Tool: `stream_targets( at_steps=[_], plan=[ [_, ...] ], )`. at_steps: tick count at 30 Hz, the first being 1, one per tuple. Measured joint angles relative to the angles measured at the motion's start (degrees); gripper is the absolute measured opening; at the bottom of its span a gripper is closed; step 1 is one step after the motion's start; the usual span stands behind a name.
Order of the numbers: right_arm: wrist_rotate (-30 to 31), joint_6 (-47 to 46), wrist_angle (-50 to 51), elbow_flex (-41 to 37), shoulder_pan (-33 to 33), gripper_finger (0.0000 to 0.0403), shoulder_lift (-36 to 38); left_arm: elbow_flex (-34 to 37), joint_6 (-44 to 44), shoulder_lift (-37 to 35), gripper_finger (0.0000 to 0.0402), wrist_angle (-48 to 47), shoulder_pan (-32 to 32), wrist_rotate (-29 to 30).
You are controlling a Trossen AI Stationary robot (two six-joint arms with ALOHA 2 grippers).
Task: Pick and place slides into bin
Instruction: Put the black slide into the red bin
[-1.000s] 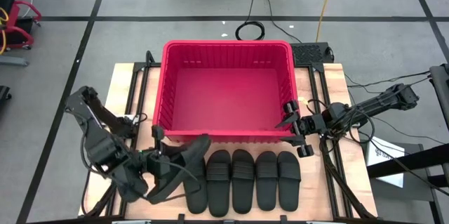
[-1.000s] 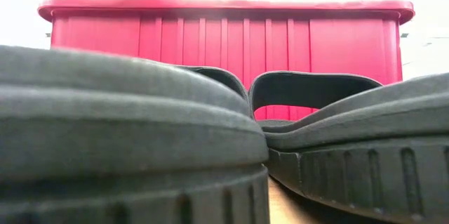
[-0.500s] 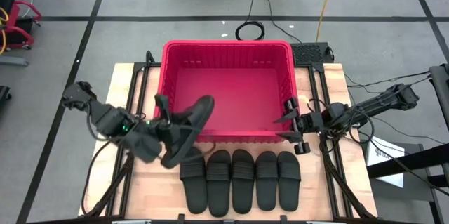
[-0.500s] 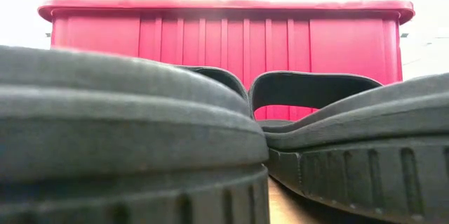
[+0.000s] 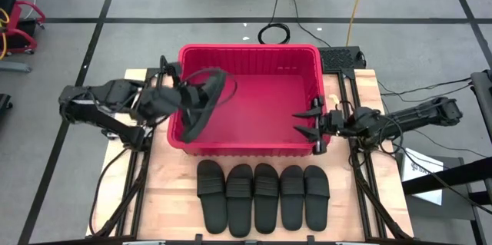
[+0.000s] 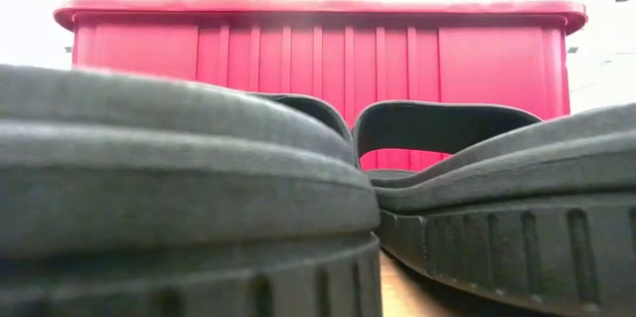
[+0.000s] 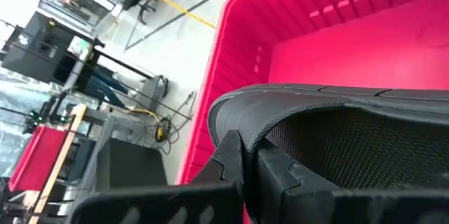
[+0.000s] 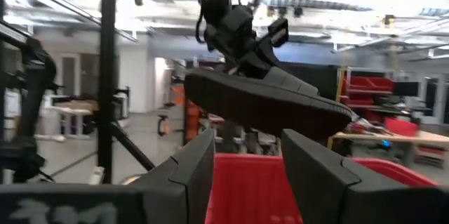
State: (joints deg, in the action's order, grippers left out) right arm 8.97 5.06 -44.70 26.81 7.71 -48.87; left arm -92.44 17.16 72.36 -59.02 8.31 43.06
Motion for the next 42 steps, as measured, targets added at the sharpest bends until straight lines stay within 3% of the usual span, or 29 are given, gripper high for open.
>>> stream_targets(
  at_steps=[5, 9, 16, 23, 33, 42],
  plan=[
    [0.02, -3.46, 4.35, -0.02, -6.3, 0.0155, 1.5, 1.05, 5.76, 0.77, 0.0002, 3.7, -7.97, -6.24],
    [-0.63, -4.16, 8.19, -0.04, -11.18, 0.0155, 3.25, 5.89, 11.34, 1.04, 0.0002, 9.38, -13.65, -11.95],
    [-8.03, -4.61, 11.46, 1.67, -18.21, 0.0155, 5.21, 14.49, 14.19, -1.07, 0.0002, 18.72, -23.79, -22.01],
    [-10.65, -2.32, 24.33, 8.07, -21.16, 0.0155, 4.63, 23.75, 14.11, -1.75, 0.0003, 22.88, -30.09, -20.95],
    [-10.72, -1.39, 24.01, 8.41, -24.04, 0.0155, 4.43, 37.26, 17.5, -1.67, 0.0004, 34.34, -33.15, -17.76],
    [-10.78, -0.72, 23.77, 8.41, -26.25, 0.0155, 4.43, 40.25, 19.13, -0.98, 0.0005, 35.83, -33.32, -12.71]
  ],
)
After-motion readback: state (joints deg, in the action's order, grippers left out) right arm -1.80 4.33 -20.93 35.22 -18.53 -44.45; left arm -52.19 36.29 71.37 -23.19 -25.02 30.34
